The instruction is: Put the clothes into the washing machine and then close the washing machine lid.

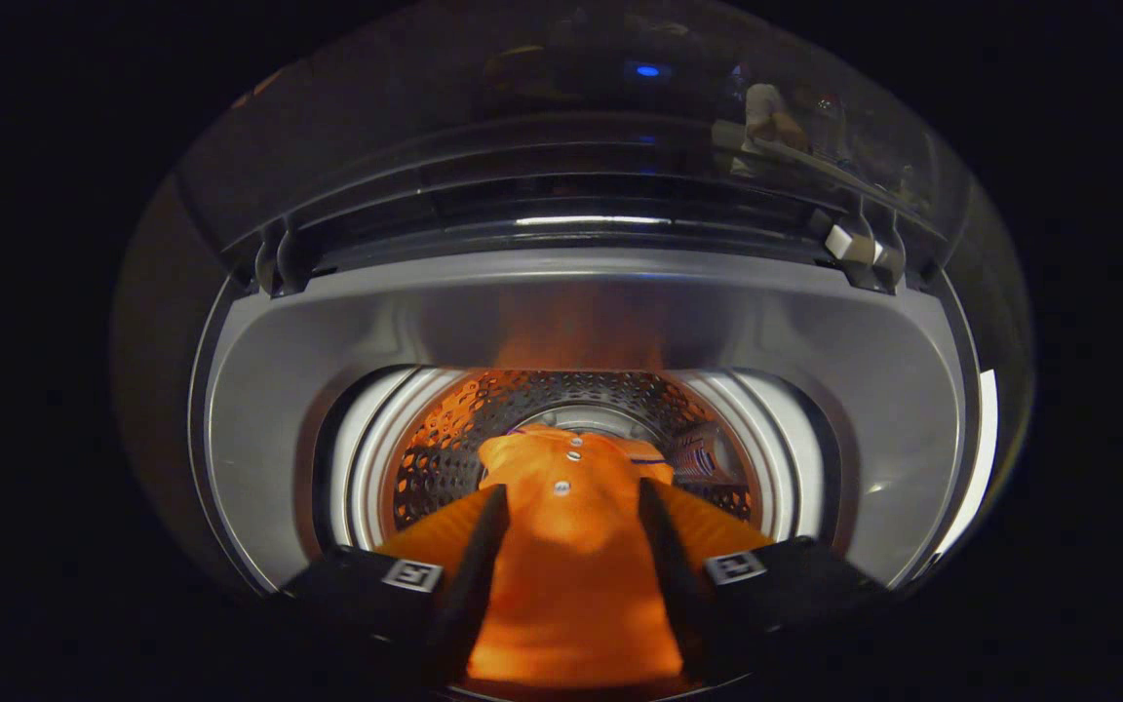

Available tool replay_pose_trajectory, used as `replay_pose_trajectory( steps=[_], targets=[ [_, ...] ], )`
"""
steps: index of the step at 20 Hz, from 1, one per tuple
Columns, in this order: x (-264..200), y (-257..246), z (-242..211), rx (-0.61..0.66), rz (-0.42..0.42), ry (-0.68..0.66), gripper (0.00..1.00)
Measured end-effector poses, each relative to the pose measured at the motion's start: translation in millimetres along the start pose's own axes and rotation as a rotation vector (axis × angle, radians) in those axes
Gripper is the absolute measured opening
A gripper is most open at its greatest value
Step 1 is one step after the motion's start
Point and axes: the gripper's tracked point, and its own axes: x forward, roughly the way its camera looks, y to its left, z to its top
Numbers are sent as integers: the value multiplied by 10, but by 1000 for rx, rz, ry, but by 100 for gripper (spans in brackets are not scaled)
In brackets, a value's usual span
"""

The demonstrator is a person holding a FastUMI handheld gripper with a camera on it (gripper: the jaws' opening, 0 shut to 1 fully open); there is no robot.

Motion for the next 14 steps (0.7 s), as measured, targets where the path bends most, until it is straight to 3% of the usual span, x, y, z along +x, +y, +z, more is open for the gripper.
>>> replay_pose_trajectory(
  steps=[2,14],
  targets=[
    [2,9,-52,-9,7,12,100],
    [-208,43,-32,18,12,-92,100]
  ],
)
